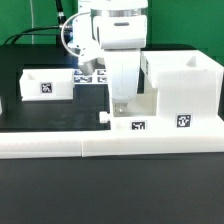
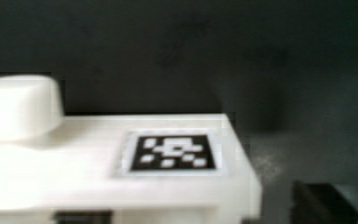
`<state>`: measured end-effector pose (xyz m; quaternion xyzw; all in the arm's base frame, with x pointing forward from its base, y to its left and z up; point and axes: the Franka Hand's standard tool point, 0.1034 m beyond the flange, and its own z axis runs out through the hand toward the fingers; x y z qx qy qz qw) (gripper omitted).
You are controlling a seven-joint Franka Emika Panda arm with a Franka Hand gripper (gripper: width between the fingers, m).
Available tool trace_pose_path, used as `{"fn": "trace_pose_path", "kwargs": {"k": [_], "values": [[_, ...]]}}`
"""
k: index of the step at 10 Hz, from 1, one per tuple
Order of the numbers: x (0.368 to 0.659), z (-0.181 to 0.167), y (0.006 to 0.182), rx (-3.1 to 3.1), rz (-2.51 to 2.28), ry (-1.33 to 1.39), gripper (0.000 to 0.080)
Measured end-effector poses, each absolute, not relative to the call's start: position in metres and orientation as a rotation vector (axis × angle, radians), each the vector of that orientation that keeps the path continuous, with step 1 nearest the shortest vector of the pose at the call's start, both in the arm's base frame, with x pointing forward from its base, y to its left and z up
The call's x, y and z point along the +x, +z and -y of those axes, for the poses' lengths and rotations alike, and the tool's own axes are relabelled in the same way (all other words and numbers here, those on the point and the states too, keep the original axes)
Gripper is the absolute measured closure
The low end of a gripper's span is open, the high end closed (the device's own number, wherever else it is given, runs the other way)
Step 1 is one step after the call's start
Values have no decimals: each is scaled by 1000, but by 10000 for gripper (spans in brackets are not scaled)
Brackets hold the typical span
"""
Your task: Assemble drawer
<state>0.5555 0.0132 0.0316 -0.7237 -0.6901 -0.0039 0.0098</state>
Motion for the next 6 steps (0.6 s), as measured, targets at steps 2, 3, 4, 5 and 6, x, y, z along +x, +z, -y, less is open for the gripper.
{"fn": "trace_pose_path", "kwargs": {"k": [2,3,4,5,6], "values": [[559,-7,47,-2263,2147,16,181],[561,-2,56,-2267,2145,26,156],[561,5,63,-2264,2156,28,156],[561,15,67,-2260,2163,30,150],[559,25,66,-2238,2175,42,150]]}}
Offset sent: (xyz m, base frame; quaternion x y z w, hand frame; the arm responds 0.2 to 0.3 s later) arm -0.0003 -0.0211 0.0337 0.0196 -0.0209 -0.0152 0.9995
